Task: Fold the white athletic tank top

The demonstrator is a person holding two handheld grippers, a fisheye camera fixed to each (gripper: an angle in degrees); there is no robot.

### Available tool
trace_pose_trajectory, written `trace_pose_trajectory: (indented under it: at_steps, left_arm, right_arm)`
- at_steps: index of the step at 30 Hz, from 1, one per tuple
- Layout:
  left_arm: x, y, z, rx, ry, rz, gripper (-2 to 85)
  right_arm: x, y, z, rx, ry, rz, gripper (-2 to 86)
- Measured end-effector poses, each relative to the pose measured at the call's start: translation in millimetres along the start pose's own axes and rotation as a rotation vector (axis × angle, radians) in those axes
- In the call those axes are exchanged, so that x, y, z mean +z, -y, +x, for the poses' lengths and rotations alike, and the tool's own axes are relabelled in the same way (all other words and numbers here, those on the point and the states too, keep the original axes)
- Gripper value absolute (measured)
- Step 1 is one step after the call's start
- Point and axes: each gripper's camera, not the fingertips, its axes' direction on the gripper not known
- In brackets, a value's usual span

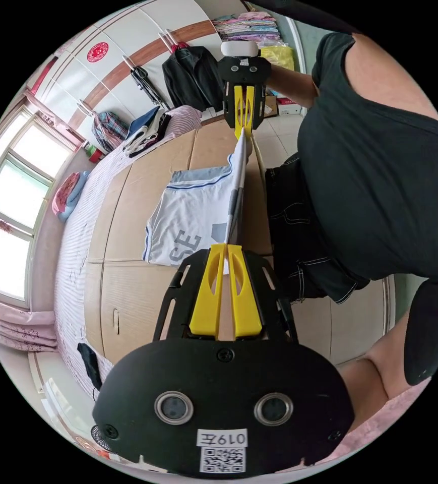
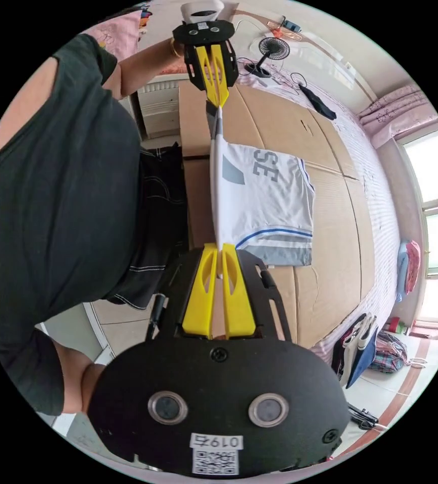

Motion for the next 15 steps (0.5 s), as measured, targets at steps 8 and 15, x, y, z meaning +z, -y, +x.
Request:
trace_pose_trajectory:
  at_steps: [8, 15]
  left_arm:
    - [19, 46, -230, 0.042, -0.125, -0.009, 0.7]
    - [108, 76, -397, -0.023, -0.379, -0.141, 0.8]
  right_arm:
    - [-13, -7, 259, 0.119, 0.092, 0.022, -0.8]
    - [37, -12, 466, 0.194, 0.357, -0.047, -0.8]
